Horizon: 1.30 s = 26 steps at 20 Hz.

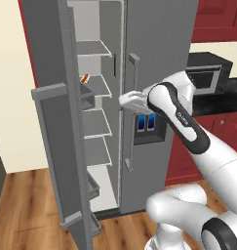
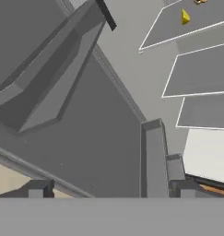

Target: Take the lemon wedge from the fridge and place it on the plate with fish on the dining counter.

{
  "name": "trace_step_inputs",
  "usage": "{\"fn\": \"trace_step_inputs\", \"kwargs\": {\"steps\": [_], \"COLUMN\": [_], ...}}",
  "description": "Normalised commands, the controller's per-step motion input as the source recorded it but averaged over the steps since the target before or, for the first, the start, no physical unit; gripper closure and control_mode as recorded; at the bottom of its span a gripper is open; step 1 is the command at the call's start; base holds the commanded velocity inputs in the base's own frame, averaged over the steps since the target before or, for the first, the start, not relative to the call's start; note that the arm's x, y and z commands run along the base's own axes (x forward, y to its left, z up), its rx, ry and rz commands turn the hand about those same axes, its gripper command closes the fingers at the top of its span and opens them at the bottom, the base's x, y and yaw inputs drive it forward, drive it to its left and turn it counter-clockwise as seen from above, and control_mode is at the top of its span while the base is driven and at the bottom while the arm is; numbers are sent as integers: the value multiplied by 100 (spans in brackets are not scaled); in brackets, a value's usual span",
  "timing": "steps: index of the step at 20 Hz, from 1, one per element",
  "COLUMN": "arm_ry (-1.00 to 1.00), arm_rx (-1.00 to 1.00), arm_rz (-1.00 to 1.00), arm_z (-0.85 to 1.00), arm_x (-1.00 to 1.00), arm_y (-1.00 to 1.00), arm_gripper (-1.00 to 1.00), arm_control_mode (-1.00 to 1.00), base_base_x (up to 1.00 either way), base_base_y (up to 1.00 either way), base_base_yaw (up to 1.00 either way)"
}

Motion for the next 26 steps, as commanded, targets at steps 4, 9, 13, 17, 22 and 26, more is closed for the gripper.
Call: {"fn": "trace_step_inputs", "kwargs": {"steps": [4, 9, 13, 17, 22, 26], "arm_ry": [0, 3, 1, 0, 0, 0], "arm_rx": [7, 2, 3, 6, 5, 13], "arm_rz": [5, 11, 16, 17, 17, 14], "arm_z": [19, 0, 0, 0, 0, -12], "arm_x": [89, 85, 73, 31, -22, -34], "arm_y": [38, 57, 63, 77, 98, 100], "arm_gripper": [-100, -100, -100, -100, -100, -100], "arm_control_mode": [-100, -100, -100, -100, -100, -100], "base_base_x": [0, 0, 0, 0, 0, 0], "base_base_y": [0, 0, 0, 0, 0, 0], "base_base_yaw": [0, 0, 0, 0, 0, 0]}}
